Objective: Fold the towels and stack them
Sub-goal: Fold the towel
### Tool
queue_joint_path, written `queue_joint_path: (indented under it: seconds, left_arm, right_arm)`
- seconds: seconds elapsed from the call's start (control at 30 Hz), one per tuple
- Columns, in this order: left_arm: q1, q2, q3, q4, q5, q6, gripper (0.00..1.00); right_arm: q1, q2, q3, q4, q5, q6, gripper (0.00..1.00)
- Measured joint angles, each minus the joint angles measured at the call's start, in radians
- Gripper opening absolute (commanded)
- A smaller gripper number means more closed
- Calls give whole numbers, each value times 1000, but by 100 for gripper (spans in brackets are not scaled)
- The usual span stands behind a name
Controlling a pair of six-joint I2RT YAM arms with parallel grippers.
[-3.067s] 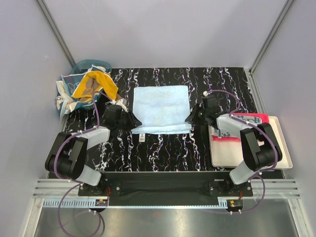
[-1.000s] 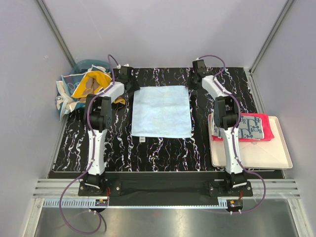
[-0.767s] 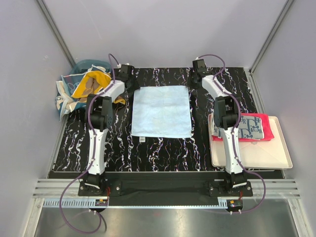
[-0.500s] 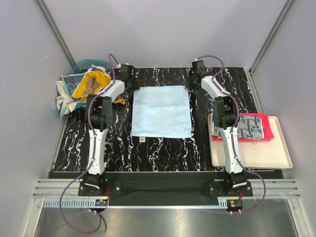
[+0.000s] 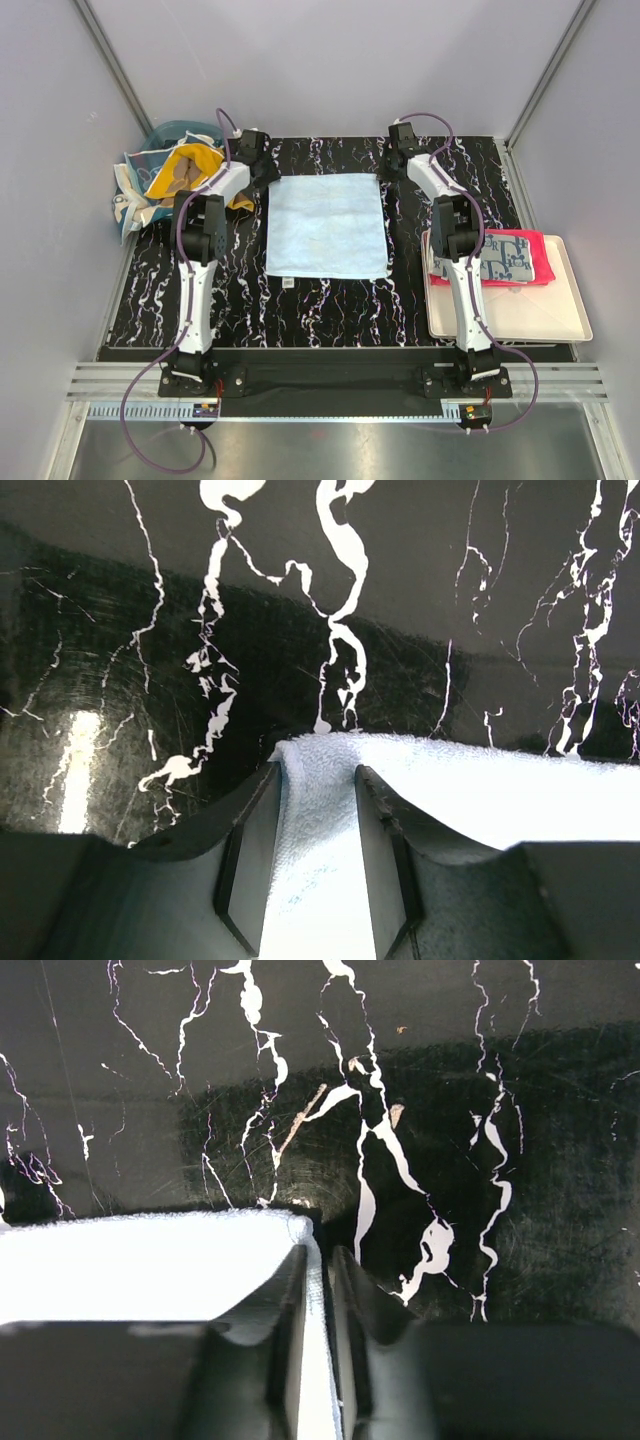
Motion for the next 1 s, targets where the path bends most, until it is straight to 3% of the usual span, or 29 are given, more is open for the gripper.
queue_joint_path:
  seconds: [0.27, 1.0]
  left_arm:
    - [10, -10, -22, 22, 1, 0, 45]
    - [35, -52, -85, 49, 17, -1, 45]
  right_arm:
    - [-3, 3, 0, 4, -16, 8, 8]
    - [-18, 4, 2, 3, -26, 9, 8]
